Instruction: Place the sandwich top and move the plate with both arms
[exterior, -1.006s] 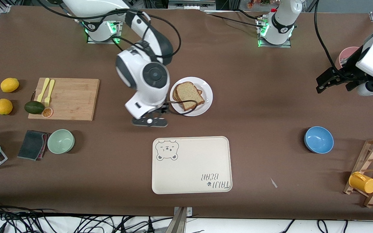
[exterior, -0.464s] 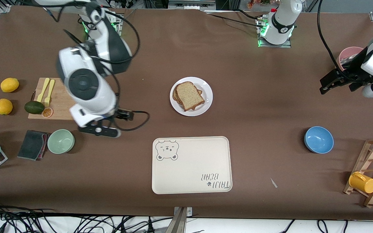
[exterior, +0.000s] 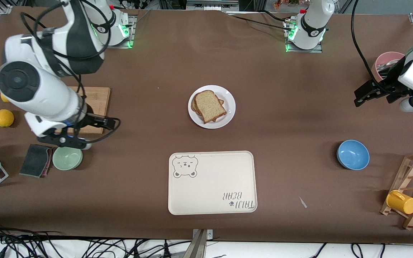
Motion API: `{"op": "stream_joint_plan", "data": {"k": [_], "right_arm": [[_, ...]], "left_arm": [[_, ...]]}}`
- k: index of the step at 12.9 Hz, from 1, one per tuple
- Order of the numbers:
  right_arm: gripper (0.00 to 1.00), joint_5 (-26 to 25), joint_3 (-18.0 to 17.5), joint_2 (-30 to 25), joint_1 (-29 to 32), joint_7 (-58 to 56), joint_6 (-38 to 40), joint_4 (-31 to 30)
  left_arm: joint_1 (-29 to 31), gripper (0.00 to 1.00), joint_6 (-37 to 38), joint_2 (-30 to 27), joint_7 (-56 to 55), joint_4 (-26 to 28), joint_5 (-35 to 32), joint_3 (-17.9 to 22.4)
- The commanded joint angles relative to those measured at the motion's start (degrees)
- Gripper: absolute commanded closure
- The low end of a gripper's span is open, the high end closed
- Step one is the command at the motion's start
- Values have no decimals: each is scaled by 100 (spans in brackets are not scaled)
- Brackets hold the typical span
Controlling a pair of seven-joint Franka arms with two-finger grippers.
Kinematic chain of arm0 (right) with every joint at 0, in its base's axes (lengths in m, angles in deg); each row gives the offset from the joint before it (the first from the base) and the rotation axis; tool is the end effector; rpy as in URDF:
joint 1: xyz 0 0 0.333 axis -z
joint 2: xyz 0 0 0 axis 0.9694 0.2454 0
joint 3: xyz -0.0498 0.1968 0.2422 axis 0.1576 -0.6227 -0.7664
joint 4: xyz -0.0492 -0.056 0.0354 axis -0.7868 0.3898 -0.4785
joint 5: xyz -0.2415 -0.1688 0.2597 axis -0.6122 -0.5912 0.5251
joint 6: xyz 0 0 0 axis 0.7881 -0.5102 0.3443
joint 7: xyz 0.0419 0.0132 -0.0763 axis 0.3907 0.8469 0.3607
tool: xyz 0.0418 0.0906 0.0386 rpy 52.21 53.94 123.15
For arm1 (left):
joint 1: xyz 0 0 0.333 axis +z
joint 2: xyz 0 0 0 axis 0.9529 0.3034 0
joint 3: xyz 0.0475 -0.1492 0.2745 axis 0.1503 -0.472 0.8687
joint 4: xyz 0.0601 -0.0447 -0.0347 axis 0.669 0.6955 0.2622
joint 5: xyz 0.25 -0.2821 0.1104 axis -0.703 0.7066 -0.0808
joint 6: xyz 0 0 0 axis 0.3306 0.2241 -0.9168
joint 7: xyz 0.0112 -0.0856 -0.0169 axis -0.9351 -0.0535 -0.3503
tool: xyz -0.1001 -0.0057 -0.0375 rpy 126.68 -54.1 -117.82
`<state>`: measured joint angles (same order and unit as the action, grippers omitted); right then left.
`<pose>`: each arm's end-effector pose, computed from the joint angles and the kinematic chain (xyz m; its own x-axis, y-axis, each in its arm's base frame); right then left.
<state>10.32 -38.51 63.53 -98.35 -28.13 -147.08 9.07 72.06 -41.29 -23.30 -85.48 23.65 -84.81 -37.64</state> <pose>0.6457 0.1699 0.5117 0.9817 -0.1761 -0.0721 -0.1681 -0.9802 0.1047 0.5886 -0.0530 0.6199 0.9900 0.1365 0.0343 0.1375 -0.9901 -0.0283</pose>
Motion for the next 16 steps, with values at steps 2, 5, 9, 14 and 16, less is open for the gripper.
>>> {"op": "stream_joint_plan", "data": {"k": [2,5,9,14,16], "right_arm": [[0,475,213,-624,180,-270,-5,-707],[0,661,-260,-1282,855,-759,-84,-1323],[0,460,-393,-1714,1358,-1430,74,-1386],[0,-279,-1676,-2383,2299,-1106,13,-1860],[0,-209,-1677,-2374,2492,-1070,-14,-1887]], "left_arm": [[150,0,47,72,-35,-33,-165,-3],[221,0,47,72,-26,-6,-155,-21],[230,0,47,81,-43,151,-121,-12],[467,0,56,116,-52,152,135,-3],[468,0,73,151,-122,161,135,-3]]}}
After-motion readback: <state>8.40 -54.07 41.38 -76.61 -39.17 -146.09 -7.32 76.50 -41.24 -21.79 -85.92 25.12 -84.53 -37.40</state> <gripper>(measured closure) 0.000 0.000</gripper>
